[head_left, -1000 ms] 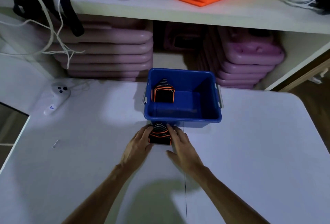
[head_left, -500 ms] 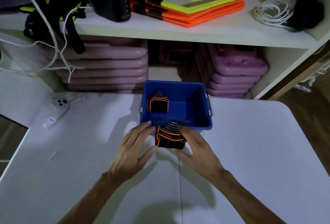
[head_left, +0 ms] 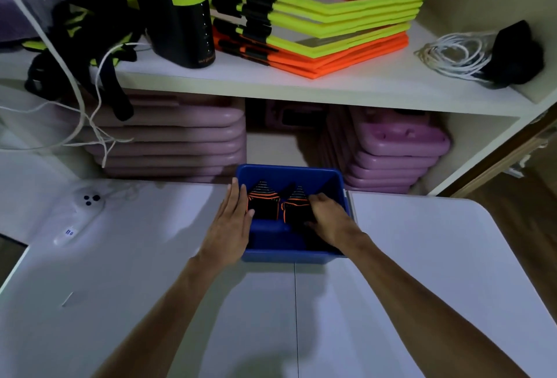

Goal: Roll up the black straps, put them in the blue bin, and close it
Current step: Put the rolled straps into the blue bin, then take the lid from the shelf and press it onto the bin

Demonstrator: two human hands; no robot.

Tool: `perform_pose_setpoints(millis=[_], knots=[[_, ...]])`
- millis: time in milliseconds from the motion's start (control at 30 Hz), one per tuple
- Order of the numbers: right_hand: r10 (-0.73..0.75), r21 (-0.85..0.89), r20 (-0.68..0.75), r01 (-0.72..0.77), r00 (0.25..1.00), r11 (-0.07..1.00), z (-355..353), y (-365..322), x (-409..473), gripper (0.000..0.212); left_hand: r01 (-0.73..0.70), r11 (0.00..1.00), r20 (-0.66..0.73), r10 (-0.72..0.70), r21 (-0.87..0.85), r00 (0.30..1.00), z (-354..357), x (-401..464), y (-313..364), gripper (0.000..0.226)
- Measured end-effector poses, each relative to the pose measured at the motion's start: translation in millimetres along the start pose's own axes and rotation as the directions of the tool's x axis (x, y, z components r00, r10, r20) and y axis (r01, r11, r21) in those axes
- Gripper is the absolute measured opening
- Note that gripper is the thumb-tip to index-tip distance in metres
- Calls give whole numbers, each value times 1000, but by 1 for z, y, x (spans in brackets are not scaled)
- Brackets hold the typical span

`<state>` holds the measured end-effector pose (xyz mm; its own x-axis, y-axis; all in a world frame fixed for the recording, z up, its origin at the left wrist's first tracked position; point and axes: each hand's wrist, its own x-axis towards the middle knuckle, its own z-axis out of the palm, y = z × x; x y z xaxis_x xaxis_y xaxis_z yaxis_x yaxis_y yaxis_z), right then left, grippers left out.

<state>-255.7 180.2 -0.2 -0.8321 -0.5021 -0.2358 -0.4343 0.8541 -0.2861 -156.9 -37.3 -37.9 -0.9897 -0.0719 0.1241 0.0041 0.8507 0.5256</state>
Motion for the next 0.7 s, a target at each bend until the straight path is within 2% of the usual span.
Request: perform_pose_setpoints(millis=[133, 333, 400, 500, 567, 700], knots=[[81, -5, 5, -81, 997, 997, 18, -5, 32, 36, -31, 999, -12, 30, -33, 999, -2, 0, -1, 72], [126, 88, -8, -125, 992, 988, 33, 2, 43, 43, -43, 994, -51, 38, -96, 998, 2, -2, -4, 60], [130, 124, -2, -129, 992, 984, 32, 3, 40, 53, -36, 995, -49, 31, -96, 998, 2, -1, -3, 62], [128, 176, -5, -125, 992, 976, 24, -1, 29, 78, 15, 999, -13, -15, -41, 1000, -2, 0, 1, 71], [126, 211, -52, -112, 991, 971, 12, -5, 20, 82, 28, 999, -2, -28, 27, 1000, -6, 1, 6, 77], [105, 254, -226, -46, 969, 966, -35, -7, -4, 71, -42, 995, -49, 46, 90, 998, -29, 15, 37, 77]])
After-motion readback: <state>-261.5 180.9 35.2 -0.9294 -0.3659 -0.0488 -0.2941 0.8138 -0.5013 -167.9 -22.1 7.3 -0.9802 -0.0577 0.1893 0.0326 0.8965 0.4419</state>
